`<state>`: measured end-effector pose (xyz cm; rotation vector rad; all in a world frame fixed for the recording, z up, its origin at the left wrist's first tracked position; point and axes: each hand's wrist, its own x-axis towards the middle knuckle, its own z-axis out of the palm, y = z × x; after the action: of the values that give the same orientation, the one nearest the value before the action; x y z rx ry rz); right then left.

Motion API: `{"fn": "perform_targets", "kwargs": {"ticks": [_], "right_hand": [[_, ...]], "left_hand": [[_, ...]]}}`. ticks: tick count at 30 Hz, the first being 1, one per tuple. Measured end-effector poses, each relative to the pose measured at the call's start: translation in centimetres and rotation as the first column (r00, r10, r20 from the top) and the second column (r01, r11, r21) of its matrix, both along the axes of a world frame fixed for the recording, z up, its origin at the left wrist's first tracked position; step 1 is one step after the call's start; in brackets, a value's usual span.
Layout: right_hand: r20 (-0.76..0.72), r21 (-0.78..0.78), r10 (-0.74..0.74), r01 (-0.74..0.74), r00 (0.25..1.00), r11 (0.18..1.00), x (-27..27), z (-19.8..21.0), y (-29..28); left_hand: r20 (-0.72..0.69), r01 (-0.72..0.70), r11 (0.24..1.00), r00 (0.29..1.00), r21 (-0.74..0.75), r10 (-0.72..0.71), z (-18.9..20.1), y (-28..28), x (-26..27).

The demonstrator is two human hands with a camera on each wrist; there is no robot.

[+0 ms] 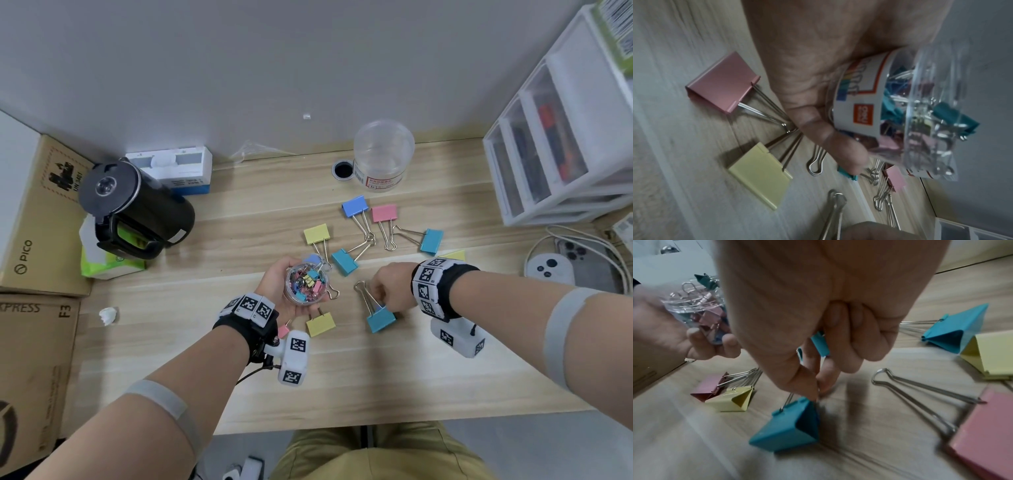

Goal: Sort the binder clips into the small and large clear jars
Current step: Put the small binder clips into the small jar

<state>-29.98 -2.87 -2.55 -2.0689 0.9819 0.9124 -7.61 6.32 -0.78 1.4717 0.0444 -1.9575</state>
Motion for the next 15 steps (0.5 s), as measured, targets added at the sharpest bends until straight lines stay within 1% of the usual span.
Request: {"fn": "perform_targets", "kwargs": {"ticks": [5, 7, 9, 10, 12, 14, 15], "right_hand": [[-0.064, 0.006, -0.054, 0.055, 0.996, 0.998, 0.6, 1.1, -0.8], [-0.028, -0.001, -0.123, 0.123, 0.992, 0.992, 1.0, 1.5, -1.5], [0.038, -0.01, -0.248, 0.248, 0.968, 0.969, 1.7, 2.9, -2.1], [0.101, -0.001, -0.322, 0.324, 0.941, 0.946, 2.0, 3.7, -2.5], [0.209, 0.099, -0.457, 0.446, 0.865, 0.89, 2.8, 4.9, -3.2], [0.243, 0.306, -0.665, 0.594, 0.706, 0.743, 3.6, 5.4, -3.6], [0.251, 0.396, -0.775, 0.669, 0.581, 0.629, 4.0, 5.5, -3.6]], "left_hand": [[0.011, -0.002, 1.0, 1.0, -0.016, 0.002, 0.9, -0.6, 0.0], [0.016, -0.002, 1.0, 1.0, -0.015, 0.002, 1.0, -0.6, 0.0], [0.025, -0.003, 1.0, 1.0, -0.008, 0.003, 1.0, -0.5, -0.1], [0.025, -0.004, 1.0, 1.0, -0.002, 0.004, 0.9, -0.4, -0.2], [0.021, -0.006, 1.0, 1.0, 0.012, 0.006, 0.8, -0.2, -0.4], [0.03, -0.003, 0.999, 1.0, 0.033, 0.002, 0.7, -0.1, -0.8], [0.039, 0.001, 0.999, 0.999, 0.042, -0.002, 0.6, -0.1, -1.0]]}}
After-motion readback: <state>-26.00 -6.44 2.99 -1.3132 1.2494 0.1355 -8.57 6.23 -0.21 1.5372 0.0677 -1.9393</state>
